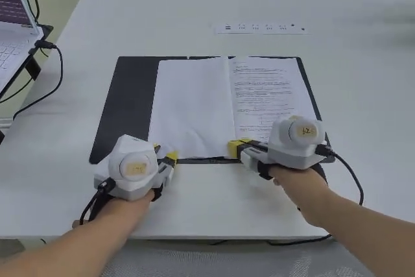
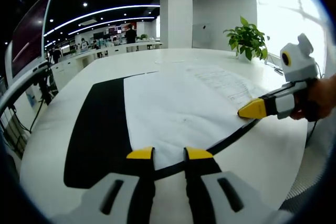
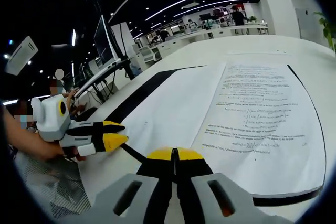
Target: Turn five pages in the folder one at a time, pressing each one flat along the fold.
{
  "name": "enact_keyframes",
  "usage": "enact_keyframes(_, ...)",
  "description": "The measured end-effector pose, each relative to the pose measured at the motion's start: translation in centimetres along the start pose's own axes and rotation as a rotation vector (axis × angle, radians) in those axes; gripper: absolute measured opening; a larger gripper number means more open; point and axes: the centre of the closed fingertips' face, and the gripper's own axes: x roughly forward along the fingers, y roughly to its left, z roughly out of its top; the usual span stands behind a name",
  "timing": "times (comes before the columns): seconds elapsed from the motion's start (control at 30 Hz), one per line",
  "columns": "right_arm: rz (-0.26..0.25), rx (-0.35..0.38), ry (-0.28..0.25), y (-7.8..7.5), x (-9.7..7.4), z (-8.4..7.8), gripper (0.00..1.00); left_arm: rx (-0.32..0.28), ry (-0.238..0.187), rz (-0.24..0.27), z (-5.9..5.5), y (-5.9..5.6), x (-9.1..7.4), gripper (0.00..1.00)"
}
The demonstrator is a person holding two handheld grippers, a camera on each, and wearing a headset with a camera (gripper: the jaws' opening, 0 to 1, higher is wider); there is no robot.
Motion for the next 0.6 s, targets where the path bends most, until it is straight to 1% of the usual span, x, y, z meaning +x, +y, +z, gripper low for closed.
enact_keyframes(0.03, 0.002, 0.004, 0.002, 0.2, -0.2, -0.2, 0.00, 0.001, 0.001, 0.000, 0.0, 0.0, 0.0, 0.21)
enact_keyframes(0.17, 0.035, 0.042, 0.040, 1.6, -1.2, -1.3, 0.00, 0.000, 0.007, 0.001, 0.0, 0.0, 0.0, 0.21)
enact_keyframes(0.2, 0.057, 0.089, 0.061, 2.3, -1.6, -1.8, 0.00, -0.003, 0.008, 0.001, 0.0, 0.0, 0.0, 0.21)
enact_keyframes(0.27, 0.091, 0.123, 0.053, 3.4, -2.3, -1.8, 0.00, 0.001, 0.015, 0.001, 0.0, 0.0, 0.1, 0.21)
enact_keyframes(0.3, 0.091, 0.123, 0.046, 3.5, -2.7, -1.7, 0.00, -0.001, 0.018, 0.002, 0.0, 0.0, 0.1, 0.20)
enact_keyframes(0.33, 0.091, 0.127, 0.033, 4.0, -3.6, -1.3, 0.00, -0.006, 0.023, 0.002, 0.1, 0.0, 0.1, 0.20)
enact_keyframes(0.37, 0.100, 0.136, 0.026, 4.4, -4.1, -1.0, 0.00, -0.006, 0.028, 0.002, 0.1, 0.0, 0.1, 0.20)
enact_keyframes(0.4, 0.110, 0.139, 0.021, 4.8, -4.6, -0.7, 0.00, -0.010, 0.040, 0.002, 0.2, 0.1, 0.1, 0.20)
enact_keyframes(0.43, 0.115, 0.132, 0.013, 5.2, -5.5, -0.1, 0.00, -0.016, 0.054, -0.001, 0.2, 0.1, 0.1, 0.19)
enact_keyframes(0.5, 0.124, 0.116, 0.005, 6.0, -6.9, 0.8, 0.00, -0.034, 0.108, -0.020, 0.1, 0.0, 0.2, 0.19)
enact_keyframes(0.53, 0.133, 0.102, -0.020, 6.4, -7.5, 1.5, 0.00, -0.042, 0.163, -0.026, 0.0, -0.2, -0.2, 0.17)
enact_keyframes(0.57, 0.136, 0.090, -0.032, 6.6, -8.1, 2.1, 0.00, -0.061, 0.180, -0.028, 0.1, -0.3, -0.4, 0.12)
enact_keyframes(0.6, 0.124, 0.088, -0.027, 6.7, -8.7, 2.4, 0.00, -0.072, 0.154, -0.037, 1.1, -0.4, -0.7, 0.09)
